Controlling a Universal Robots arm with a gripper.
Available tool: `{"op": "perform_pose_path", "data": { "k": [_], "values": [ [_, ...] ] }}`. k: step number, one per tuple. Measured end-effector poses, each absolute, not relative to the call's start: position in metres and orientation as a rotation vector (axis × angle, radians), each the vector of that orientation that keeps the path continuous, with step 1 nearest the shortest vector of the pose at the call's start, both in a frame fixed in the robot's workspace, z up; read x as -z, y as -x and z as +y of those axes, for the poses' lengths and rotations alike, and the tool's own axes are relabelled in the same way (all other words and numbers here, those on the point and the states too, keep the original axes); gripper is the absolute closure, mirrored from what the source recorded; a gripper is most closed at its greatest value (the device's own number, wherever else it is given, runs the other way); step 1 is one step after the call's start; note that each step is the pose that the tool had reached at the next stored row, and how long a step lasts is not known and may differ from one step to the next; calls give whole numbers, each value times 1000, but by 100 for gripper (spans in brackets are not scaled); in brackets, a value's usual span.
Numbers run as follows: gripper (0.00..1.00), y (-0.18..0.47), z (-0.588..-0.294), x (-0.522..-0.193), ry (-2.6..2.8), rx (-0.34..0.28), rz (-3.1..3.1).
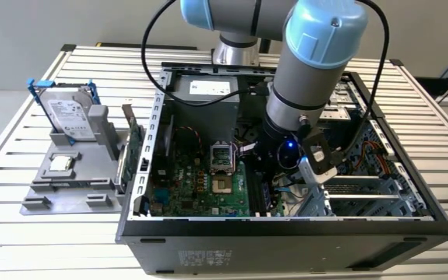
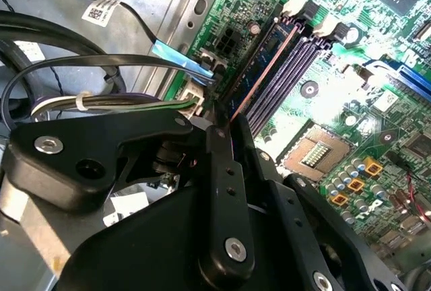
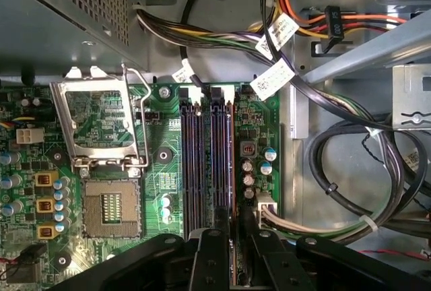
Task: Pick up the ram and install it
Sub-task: 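Insert the ram into the slot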
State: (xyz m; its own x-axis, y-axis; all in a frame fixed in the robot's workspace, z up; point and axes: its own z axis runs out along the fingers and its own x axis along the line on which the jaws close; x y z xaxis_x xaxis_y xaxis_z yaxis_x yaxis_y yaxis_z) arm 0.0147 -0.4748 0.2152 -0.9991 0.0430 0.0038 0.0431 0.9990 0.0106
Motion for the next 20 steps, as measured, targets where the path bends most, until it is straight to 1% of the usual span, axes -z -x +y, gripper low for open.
{"op": "perform_pose_path", "data": {
  "k": [6, 12, 16, 17, 20],
  "values": [
    [0, -15, -475, -224, 68, 17, -3137],
    [0, -15, -475, -248, 68, 17, -3136],
    [0, -15, -475, -250, 67, 17, -3136],
    [100, -15, -475, -250, 68, 18, -3136],
    [100, -15, -475, -250, 68, 17, -3136]
  ]
}}
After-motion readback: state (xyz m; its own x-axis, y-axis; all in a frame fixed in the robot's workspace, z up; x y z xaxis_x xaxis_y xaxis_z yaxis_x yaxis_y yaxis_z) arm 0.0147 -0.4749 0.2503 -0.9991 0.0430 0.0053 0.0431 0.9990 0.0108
